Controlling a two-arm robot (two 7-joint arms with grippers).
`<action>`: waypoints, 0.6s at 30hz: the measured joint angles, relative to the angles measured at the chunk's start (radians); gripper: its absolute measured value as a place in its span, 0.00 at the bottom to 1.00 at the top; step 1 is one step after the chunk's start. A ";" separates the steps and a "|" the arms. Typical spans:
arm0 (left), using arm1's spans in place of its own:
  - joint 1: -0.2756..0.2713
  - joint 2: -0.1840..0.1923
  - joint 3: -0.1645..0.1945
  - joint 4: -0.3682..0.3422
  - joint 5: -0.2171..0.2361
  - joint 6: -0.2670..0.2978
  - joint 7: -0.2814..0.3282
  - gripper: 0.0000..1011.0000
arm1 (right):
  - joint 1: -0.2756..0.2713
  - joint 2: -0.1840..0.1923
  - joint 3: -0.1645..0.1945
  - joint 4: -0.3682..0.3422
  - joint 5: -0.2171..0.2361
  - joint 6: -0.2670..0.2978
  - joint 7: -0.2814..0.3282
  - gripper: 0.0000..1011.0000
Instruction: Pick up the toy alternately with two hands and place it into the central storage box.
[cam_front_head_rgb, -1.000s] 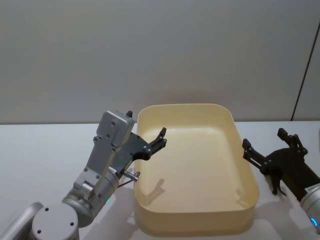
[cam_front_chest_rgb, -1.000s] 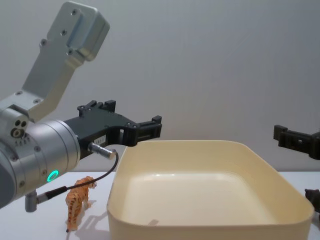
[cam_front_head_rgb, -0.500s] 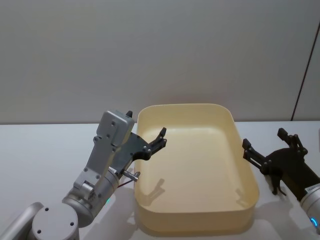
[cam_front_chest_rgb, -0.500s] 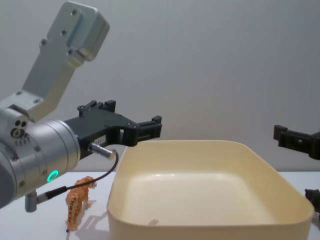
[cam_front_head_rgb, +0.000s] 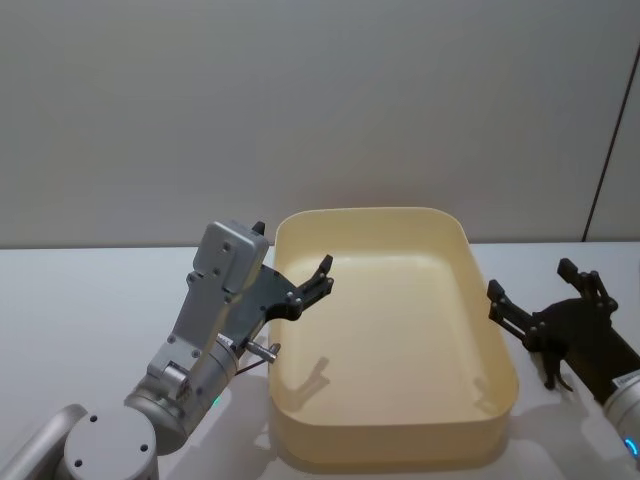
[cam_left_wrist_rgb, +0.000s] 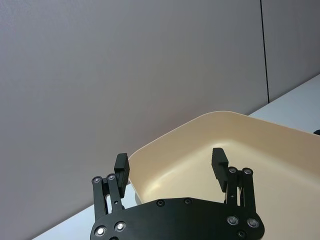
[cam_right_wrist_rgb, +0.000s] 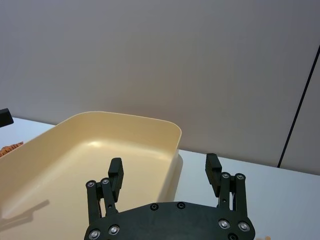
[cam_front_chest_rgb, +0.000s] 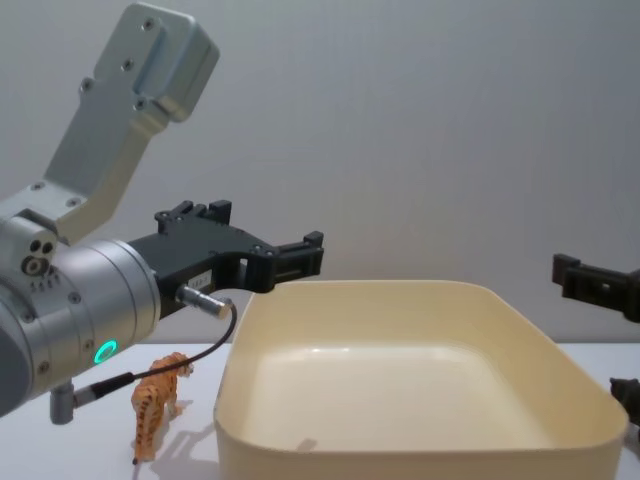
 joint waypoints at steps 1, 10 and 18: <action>0.000 0.000 0.000 0.000 0.000 0.000 0.000 0.99 | -0.002 0.001 0.001 -0.002 0.000 0.002 -0.002 0.99; 0.000 0.000 0.000 0.000 0.000 0.000 0.000 0.99 | -0.072 0.058 0.029 -0.057 0.010 0.040 -0.044 0.99; 0.000 0.000 0.000 0.000 0.000 0.000 0.000 0.99 | -0.151 0.109 0.059 -0.104 0.019 0.071 -0.106 0.99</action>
